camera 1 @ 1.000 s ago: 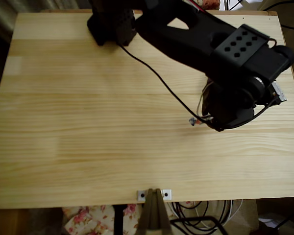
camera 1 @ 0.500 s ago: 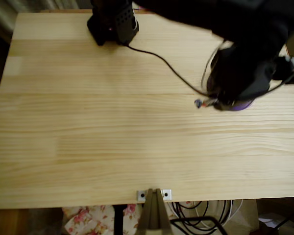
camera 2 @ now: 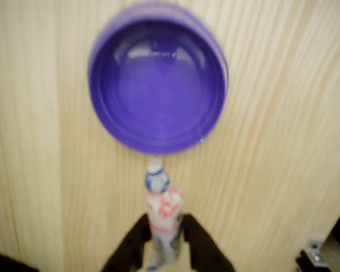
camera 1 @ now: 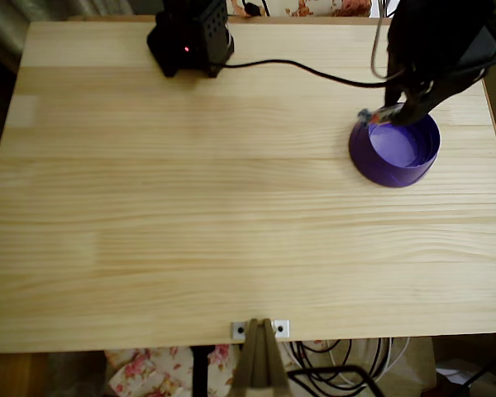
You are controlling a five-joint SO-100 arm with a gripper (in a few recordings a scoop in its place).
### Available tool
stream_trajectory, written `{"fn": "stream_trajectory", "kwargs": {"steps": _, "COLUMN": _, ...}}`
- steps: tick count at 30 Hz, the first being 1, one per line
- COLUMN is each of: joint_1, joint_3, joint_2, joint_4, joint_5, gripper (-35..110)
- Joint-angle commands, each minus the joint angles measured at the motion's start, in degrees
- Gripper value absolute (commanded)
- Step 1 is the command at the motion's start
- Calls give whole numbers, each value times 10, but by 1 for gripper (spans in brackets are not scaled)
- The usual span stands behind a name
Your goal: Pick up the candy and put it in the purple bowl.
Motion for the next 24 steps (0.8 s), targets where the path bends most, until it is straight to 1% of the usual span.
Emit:
{"fn": "stream_trajectory", "kwargs": {"steps": 1, "joint_1": -28, "joint_3": 48, "joint_2": 107, "joint_4": -53, "joint_5": 25, "gripper": 0}}
{"fn": "stream_trajectory", "kwargs": {"steps": 15, "joint_1": -33, "joint_3": 114, "joint_2": 84, "joint_4": -176, "joint_5": 95, "gripper": 1}}
{"fn": "stream_trajectory", "kwargs": {"steps": 24, "joint_1": -40, "joint_3": 149, "joint_2": 89, "joint_4": -207, "joint_5": 128, "gripper": 2}}
